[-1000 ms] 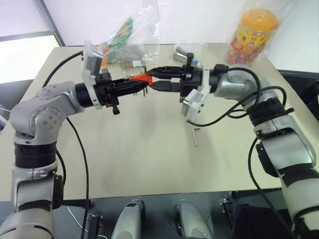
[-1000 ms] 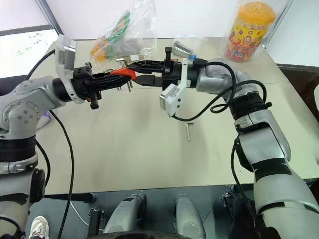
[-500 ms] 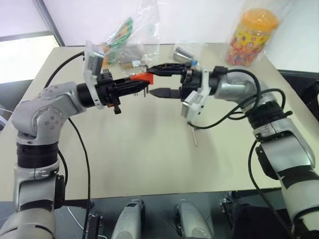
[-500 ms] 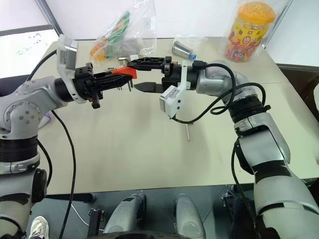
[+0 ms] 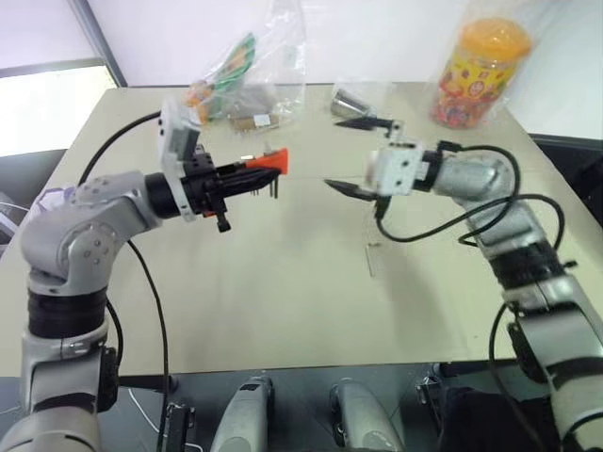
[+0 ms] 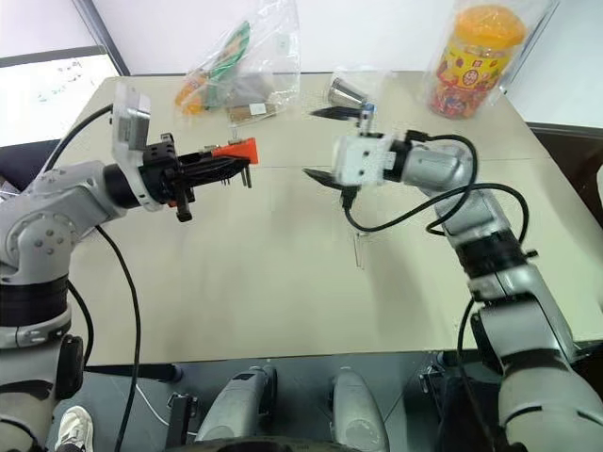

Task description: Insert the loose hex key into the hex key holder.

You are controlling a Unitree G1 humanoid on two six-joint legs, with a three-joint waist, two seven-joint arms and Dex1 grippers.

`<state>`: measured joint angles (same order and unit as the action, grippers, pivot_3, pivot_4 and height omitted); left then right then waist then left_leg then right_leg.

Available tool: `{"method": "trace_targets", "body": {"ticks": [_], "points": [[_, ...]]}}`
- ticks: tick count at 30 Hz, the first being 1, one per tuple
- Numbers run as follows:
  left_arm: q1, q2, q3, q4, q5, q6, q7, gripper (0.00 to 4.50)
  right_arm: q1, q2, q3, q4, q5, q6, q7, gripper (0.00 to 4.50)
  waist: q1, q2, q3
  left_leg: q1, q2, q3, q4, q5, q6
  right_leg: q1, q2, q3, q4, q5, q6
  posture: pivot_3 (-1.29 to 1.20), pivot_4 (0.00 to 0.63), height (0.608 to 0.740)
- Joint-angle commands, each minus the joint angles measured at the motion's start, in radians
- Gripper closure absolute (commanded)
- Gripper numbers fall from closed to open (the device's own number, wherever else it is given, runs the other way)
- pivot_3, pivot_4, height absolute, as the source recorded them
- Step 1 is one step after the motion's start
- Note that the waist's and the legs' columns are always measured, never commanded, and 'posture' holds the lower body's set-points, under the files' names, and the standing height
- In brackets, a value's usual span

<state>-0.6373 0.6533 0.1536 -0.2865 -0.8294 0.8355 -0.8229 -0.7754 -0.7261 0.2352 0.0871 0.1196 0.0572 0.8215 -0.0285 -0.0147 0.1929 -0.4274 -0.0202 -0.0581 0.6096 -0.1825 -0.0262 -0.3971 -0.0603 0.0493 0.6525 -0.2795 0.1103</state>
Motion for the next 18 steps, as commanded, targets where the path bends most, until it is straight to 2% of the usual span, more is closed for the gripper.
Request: {"method": "trace_targets", "body": {"ticks": [1,3,7,13,18], "points": [[0.013,-0.011,0.044,-0.059,-0.015,-0.027,0.043,4.5,0.1,-0.067,-0.056,-0.298,0.168,0.568,0.008,0.04,0.009,0.0,0.0,0.0,0.0,0.0,0.0,0.0,0.0,0.0,0.0,0.0,0.0,0.0,0.0,0.0,0.15,0.74],[0.023,-0.02,0.042,-0.072,-0.012,-0.031,0.059,4.5,0.155,-0.072,-0.082,-0.402,0.237,0.777,-0.017,0.04,0.013,0.0,0.0,0.0,0.0,0.0,0.001,-0.001,0.001,0.0,-0.001,0.0,0.0,0.0,0.0,0.0,0.15,0.74],[0.03,-0.043,0.032,-0.08,-0.003,-0.041,0.091,4.5,0.231,0.027,-0.176,-0.502,0.347,1.143,-0.137,0.04,0.015,0.0,0.0,0.0,0.0,0.0,0.002,-0.001,0.001,0.001,-0.001,0.0,-0.001,-0.002,-0.003,0.0,0.15,0.74],[0.035,-0.049,0.02,-0.091,0.0,-0.044,0.107,4.5,0.26,0.13,-0.228,-0.499,0.33,1.322,-0.287,0.04,0.016,0.0,0.0,-0.001,-0.001,0.002,0.002,-0.001,0.001,0.001,-0.001,0.0,-0.002,-0.002,-0.003,0.0,0.15,0.74],[0.042,-0.055,0.021,-0.108,-0.009,-0.035,0.129,4.5,0.286,0.172,-0.244,-0.476,0.313,1.342,-0.36,0.04,0.016,0.0,0.0,-0.001,-0.001,0.002,0.002,-0.001,0.002,0.001,0.0,0.0,-0.003,0.0,0.0,0.0,0.15,0.74]]}}
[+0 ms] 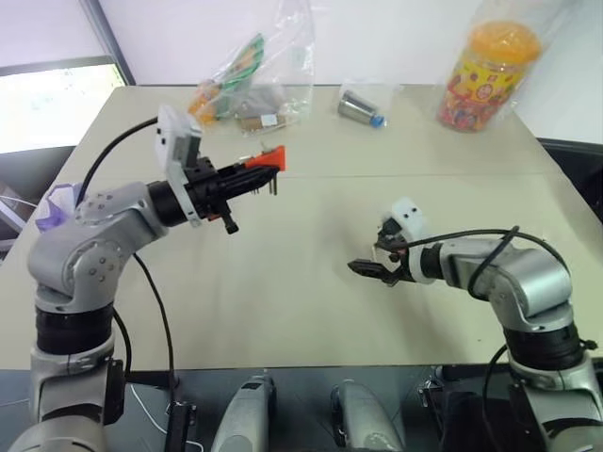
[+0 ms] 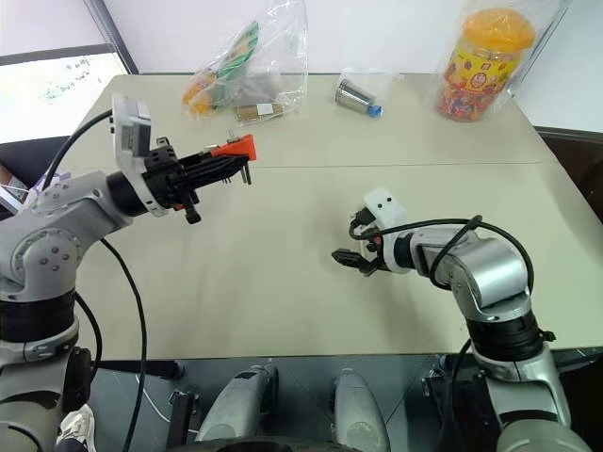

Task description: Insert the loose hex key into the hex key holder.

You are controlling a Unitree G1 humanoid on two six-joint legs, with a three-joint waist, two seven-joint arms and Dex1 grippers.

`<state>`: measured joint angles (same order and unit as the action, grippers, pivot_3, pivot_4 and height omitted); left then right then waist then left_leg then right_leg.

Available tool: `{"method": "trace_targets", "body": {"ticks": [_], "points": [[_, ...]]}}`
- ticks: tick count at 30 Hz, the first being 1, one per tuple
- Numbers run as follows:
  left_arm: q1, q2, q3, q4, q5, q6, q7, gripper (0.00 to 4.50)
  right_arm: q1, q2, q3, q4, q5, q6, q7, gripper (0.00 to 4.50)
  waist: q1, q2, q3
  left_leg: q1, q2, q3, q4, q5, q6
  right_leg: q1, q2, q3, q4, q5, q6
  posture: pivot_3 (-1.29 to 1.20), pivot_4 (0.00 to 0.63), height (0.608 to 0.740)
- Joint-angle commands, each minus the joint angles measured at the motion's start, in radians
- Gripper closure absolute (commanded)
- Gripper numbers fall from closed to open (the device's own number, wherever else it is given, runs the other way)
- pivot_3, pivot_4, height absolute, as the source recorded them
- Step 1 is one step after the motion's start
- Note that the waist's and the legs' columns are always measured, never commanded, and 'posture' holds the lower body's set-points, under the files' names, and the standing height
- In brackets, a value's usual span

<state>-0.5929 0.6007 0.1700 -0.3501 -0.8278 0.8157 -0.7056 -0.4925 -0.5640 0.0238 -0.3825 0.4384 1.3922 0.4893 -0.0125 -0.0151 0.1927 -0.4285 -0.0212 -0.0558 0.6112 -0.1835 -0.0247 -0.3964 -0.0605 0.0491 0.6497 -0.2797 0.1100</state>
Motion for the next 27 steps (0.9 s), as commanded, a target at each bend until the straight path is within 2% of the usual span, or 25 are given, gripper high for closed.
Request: {"method": "trace_targets", "body": {"ticks": [1,9,12,19,22,23,27], "points": [[0.001,-0.003,0.005,-0.049,-0.012,-0.013,0.015,4.5,0.007,0.02,-0.036,-0.001,-0.006,0.011,-0.038,0.04,0.0,0.0,0.0,0.0,0.0,0.0,0.0,0.0,0.0,0.0,0.0,0.0,0.0,0.0,0.0,0.0,0.15,0.74],[0.006,-0.001,0.012,-0.062,-0.015,-0.009,0.04,4.5,0.034,0.078,-0.02,0.046,-0.031,-0.025,-0.107,0.04,-0.004,-0.001,0.0,0.0,0.001,0.0,0.0,0.0,0.0,0.0,0.002,0.0,0.0,0.0,0.0,0.0,0.15,0.74],[0.01,-0.001,0.012,-0.07,-0.018,-0.008,0.048,4.5,0.039,0.087,0.006,0.054,-0.048,-0.065,-0.117,0.82,-0.004,-0.001,0.0,0.0,0.001,0.0,0.001,0.0,0.0,0.001,0.002,0.0,0.0,0.0,0.0,0.0,0.15,0.74],[0.017,0.002,0.019,-0.082,-0.029,-0.003,0.066,4.5,0.041,0.076,0.083,0.065,-0.087,-0.149,-0.105,4.38,-0.008,-0.001,0.0,0.001,0.001,0.0,0.0,0.0,0.0,0.0,0.003,0.0,0.0,0.0,0.0,0.0,0.15,0.74],[0.021,0.001,0.018,-0.087,-0.031,-0.004,0.072,4.5,0.041,0.037,0.14,0.053,-0.115,-0.229,-0.07,4.46,-0.008,-0.001,0.0,0.001,0.002,0.0,0.0,0.0,0.0,0.0,0.003,0.0,0.0,0.0,0.0,0.0,0.15,0.74],[0.024,-0.001,0.017,-0.089,-0.03,-0.006,0.074,4.5,0.04,0.031,0.152,0.046,-0.134,-0.307,-0.055,4.46,-0.007,-0.001,0.0,0.001,0.002,0.0,0.0,0.0,0.0,0.0,0.003,0.0,0.0,0.0,0.0,0.0,0.15,0.74],[0.029,-0.012,0.01,-0.089,-0.031,-0.011,0.081,4.5,-0.026,0.16,0.03,0.092,-0.131,-0.566,-0.108,4.46,-0.009,0.0,0.0,0.001,0.002,0.0,0.0,0.0,0.0,0.0,0.003,0.0,0.0,0.0,0.0,0.0,0.15,0.74]]}}
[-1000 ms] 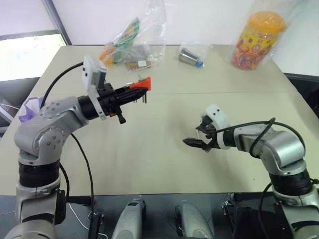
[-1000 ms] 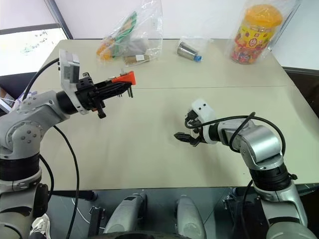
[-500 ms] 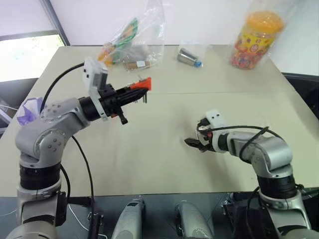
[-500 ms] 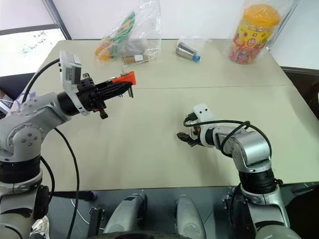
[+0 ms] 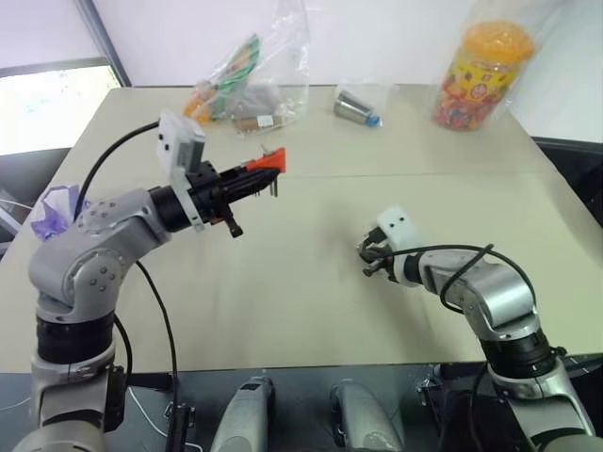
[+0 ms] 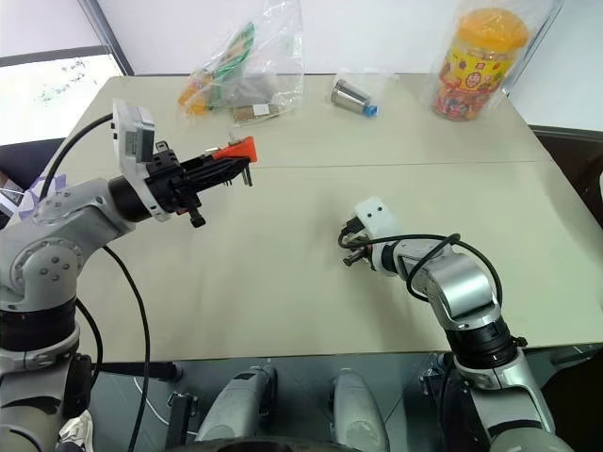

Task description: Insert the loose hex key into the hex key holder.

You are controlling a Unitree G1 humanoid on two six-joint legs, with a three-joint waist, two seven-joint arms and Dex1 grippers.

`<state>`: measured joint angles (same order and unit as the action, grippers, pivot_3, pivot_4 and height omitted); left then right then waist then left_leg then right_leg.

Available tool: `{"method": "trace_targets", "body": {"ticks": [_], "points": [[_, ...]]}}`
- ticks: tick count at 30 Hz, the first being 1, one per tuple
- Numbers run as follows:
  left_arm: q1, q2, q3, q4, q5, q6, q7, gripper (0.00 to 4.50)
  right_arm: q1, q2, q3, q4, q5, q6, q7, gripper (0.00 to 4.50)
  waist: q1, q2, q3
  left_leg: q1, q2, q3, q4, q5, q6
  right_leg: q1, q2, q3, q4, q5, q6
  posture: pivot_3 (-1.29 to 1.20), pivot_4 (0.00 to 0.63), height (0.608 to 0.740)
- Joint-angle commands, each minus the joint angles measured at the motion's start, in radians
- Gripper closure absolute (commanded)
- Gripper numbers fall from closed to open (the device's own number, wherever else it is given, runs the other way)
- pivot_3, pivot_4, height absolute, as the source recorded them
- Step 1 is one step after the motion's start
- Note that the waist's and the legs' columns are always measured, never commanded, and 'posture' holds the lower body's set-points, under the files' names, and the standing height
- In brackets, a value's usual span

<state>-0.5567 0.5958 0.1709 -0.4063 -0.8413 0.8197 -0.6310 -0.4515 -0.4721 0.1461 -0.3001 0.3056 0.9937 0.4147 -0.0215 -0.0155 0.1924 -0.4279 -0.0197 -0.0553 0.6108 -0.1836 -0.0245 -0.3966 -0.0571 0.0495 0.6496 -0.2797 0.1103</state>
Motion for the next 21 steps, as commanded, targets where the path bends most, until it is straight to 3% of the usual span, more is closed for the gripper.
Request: {"method": "trace_targets", "body": {"ticks": [1,8,15,21], "points": [[-0.008,-0.012,0.006,-0.031,-0.017,-0.016,0.009,4.5,-0.09,0.093,-0.117,0.026,0.006,-0.231,-0.034,4.46,0.001,0.0,0.0,0.0,0.0,0.0,0.0,0.0,0.0,0.0,0.0,0.0,0.0,0.0,0.0,0.0,0.15,0.74],[-0.042,-0.056,-0.022,0.003,0.006,-0.032,0.011,4.5,-0.355,0.314,-0.306,0.157,0.145,-0.519,-0.071,4.46,0.007,0.0,0.0,0.0,0.0,-0.001,0.0,0.0,0.0,0.0,0.0,0.0,0.0,0.0,0.001,0.0,0.15,0.74],[-0.082,-0.076,-0.049,0.054,0.05,-0.064,0.006,4.5,-0.419,0.449,-0.279,0.148,0.289,-0.554,-0.009,4.46,0.002,0.001,0.001,0.0,0.0,-0.001,-0.002,0.0,0.0,-0.001,0.0,-0.001,0.0,0.0,0.0,0.0,0.15,0.74],[-0.115,-0.076,-0.051,0.093,0.078,-0.089,-0.009,4.5,-0.388,0.467,-0.23,0.117,0.309,-0.566,0.021,4.46,0.003,0.001,0.001,0.0,0.0,-0.001,-0.002,0.0,0.0,-0.001,-0.001,-0.001,0.0,0.0,0.0,0.0,0.15,0.74]]}}
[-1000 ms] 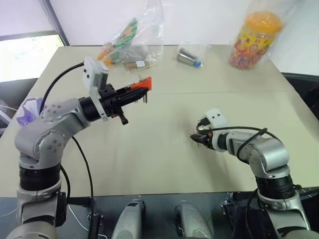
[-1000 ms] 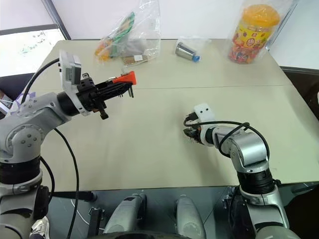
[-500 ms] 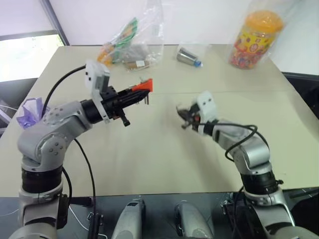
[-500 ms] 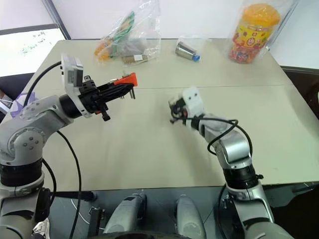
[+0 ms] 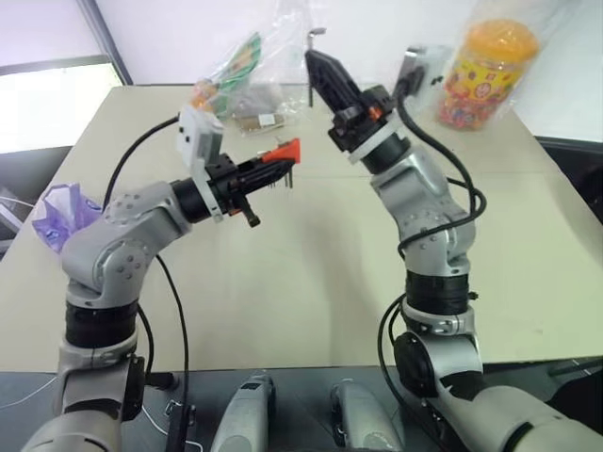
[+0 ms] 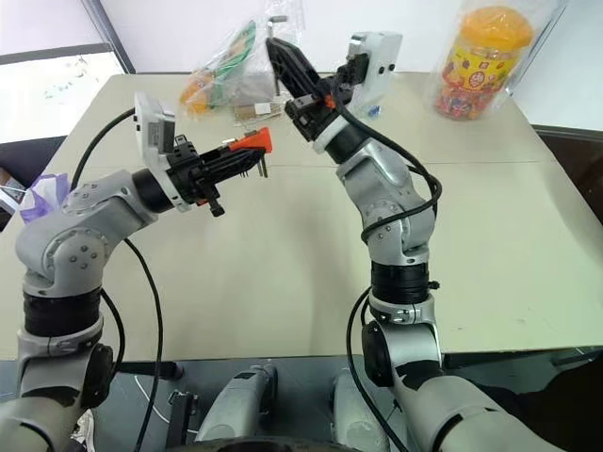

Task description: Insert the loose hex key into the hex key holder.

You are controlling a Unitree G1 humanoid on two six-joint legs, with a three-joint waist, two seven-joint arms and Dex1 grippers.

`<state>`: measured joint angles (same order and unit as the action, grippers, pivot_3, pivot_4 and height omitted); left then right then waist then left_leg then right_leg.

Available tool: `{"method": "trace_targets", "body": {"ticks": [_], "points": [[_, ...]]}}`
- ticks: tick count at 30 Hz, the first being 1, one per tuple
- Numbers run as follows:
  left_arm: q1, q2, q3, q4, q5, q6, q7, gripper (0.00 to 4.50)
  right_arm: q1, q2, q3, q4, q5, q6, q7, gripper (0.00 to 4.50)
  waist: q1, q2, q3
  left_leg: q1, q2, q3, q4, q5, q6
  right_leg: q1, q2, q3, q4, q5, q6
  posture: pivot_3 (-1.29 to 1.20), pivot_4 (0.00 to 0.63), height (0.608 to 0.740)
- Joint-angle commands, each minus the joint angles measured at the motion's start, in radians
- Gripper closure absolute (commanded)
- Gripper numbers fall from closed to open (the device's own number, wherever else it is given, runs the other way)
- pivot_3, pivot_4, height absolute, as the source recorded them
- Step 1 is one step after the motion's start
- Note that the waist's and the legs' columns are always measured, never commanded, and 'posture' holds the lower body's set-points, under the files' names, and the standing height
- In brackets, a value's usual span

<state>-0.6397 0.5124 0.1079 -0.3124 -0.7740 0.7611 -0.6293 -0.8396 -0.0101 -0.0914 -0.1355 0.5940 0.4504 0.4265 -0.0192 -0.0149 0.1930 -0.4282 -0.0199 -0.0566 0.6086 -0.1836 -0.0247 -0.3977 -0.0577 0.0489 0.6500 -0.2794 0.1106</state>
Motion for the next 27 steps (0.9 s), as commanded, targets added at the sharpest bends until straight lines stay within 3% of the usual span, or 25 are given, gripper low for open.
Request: {"method": "trace_targets", "body": {"ticks": [1,27], "points": [[-0.036,0.008,0.012,0.003,0.012,-0.033,-0.013,4.5,0.001,0.006,0.011,-0.048,0.022,-0.024,0.01,4.46,0.001,0.0,0.0,0.0,0.0,0.0,0.0,0.0,0.0,0.0,0.0,0.0,0.0,0.0,0.0,0.0,0.15,0.74],[-0.053,-0.003,0.034,0.007,-0.018,-0.021,0.0,4.5,0.048,-0.014,0.058,-0.056,0.0,-0.044,0.021,4.46,0.0,0.0,0.0,0.0,0.0,0.0,-0.001,0.0,0.0,-0.001,-0.001,0.0,0.0,0.0,0.0,0.0,0.15,0.74]]}}
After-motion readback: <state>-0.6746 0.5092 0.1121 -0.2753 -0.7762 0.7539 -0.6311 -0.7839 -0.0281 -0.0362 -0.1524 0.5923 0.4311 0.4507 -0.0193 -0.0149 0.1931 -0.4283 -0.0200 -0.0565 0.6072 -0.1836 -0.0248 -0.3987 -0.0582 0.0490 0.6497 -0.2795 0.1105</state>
